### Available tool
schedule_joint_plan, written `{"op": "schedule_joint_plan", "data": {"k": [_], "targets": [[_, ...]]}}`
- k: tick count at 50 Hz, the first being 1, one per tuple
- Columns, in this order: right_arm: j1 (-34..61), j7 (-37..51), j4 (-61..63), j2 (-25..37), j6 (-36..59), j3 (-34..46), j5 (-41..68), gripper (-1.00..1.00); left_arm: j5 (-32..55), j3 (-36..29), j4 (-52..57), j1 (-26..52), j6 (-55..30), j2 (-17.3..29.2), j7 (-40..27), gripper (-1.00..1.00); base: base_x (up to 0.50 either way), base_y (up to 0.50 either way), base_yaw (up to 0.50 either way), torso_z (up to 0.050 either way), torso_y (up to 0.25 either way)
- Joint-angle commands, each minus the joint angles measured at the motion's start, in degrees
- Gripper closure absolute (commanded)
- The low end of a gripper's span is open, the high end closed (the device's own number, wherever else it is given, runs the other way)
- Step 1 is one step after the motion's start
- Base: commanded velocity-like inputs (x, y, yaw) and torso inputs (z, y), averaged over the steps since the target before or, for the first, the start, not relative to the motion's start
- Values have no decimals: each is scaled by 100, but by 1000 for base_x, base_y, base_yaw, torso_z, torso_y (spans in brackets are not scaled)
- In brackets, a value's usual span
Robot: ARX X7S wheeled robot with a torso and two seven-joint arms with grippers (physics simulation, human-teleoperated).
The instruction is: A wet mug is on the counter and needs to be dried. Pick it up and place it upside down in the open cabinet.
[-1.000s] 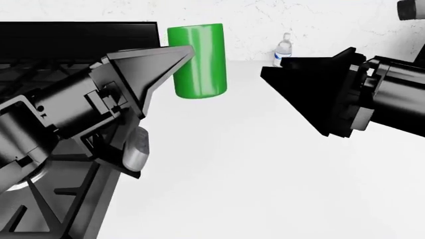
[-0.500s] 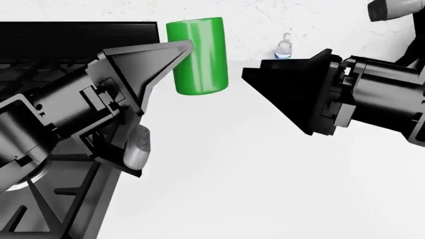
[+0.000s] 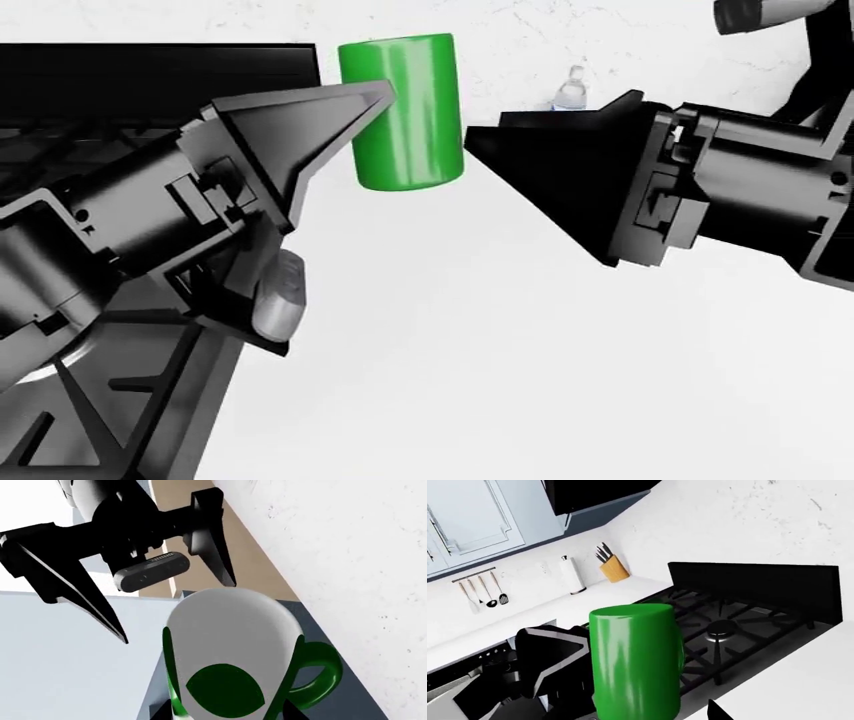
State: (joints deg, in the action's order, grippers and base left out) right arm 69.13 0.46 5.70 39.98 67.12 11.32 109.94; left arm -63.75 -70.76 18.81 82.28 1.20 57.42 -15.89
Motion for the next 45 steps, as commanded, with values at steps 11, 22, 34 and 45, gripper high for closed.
{"op": "schedule_joint_plan", "data": {"k": [11, 22, 34, 45], "targets": [[135, -125, -171, -219, -40, 193, -209, -100, 144, 90, -24, 18, 26, -17, -52, 100, 0, 0, 0, 0, 1], [180, -203, -262, -306, -27, 318, -353, -100, 146, 118, -10, 1, 6, 13, -57, 100, 0, 0, 0, 0, 0], [197, -323, -314, -377, -38, 400, -465, -100, 135, 124, -5, -32, -10, 12, -50, 100, 0, 0, 0, 0, 0], [170, -436, -330, -438, -80, 456, -594, -100, 143, 147, 26, -26, -9, 26, -16, 100, 0, 0, 0, 0, 0]]}}
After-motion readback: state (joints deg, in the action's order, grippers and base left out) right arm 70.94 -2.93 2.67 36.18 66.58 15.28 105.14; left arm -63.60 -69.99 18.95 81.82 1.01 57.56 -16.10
